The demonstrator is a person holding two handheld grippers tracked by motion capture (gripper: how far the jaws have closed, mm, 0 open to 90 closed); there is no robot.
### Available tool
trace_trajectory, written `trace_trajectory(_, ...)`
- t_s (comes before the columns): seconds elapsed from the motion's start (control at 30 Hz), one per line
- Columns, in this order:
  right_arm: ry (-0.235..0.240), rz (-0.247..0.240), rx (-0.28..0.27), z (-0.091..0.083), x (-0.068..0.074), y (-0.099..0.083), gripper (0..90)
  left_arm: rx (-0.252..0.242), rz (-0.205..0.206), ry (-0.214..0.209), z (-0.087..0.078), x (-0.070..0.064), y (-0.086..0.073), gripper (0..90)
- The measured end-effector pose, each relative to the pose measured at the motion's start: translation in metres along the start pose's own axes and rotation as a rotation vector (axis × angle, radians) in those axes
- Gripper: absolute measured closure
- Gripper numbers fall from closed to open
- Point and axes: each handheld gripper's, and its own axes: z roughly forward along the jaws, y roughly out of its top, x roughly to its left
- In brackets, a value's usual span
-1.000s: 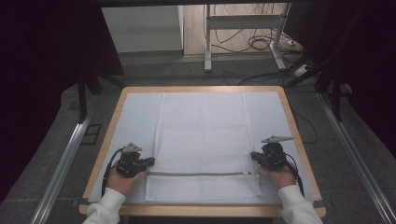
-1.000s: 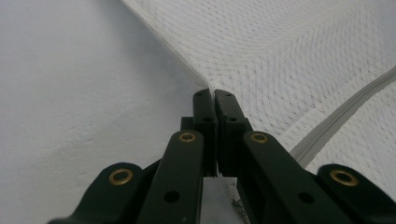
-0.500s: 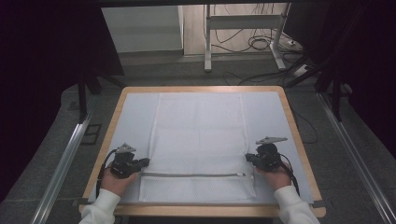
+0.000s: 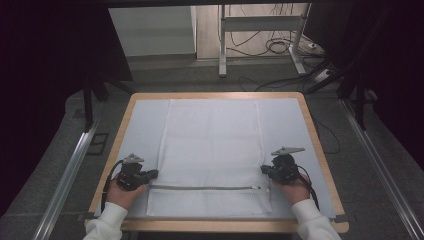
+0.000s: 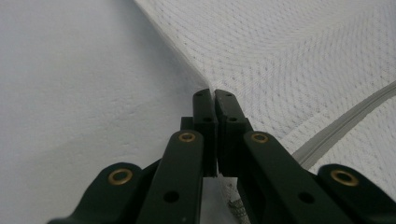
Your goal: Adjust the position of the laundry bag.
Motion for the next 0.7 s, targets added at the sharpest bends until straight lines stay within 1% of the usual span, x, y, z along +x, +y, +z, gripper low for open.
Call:
trace_trajectory(0.07, 0.001, -0.005, -0.008, 0.0004, 0.0005, 0.0003, 87.4, -0.001, -0.003, 0.002, -0.0003, 0.0003, -0.0003, 88.6)
trace_trajectory(0.27, 0.008, -0.016, -0.008, 0.0029, 0.0029, 0.0017, 87.4, -0.001, -0.01, 0.005, -0.0028, 0.0039, -0.0036, 88.5)
trace_trajectory(0.53, 0.006, -0.022, -0.008, 0.0036, 0.0044, 0.0021, 87.2, 0.006, -0.001, 0.011, -0.0013, 0.0043, -0.004, 87.9)
trace_trajectory(0.6, 0.005, -0.025, -0.006, 0.0043, 0.0045, 0.0016, 87.0, 0.01, 0.006, 0.024, -0.0008, 0.0049, -0.0046, 85.7)
trace_trajectory(0.63, 0.004, -0.026, -0.004, 0.0046, 0.0044, 0.0013, 86.9, 0.011, 0.011, 0.031, -0.0004, 0.0051, -0.0049, 83.1)
trace_trajectory(0.67, 0.004, -0.027, -0.002, 0.0048, 0.0044, 0.0009, 86.7, 0.01, 0.02, 0.039, -0.0001, 0.0052, -0.0051, 78.3)
trace_trajectory(0.7, 0.004, -0.029, -0.002, 0.0048, 0.0041, 0.0007, 86.4, -0.001, 0.026, 0.054, -0.0004, 0.0049, -0.0056, 72.9)
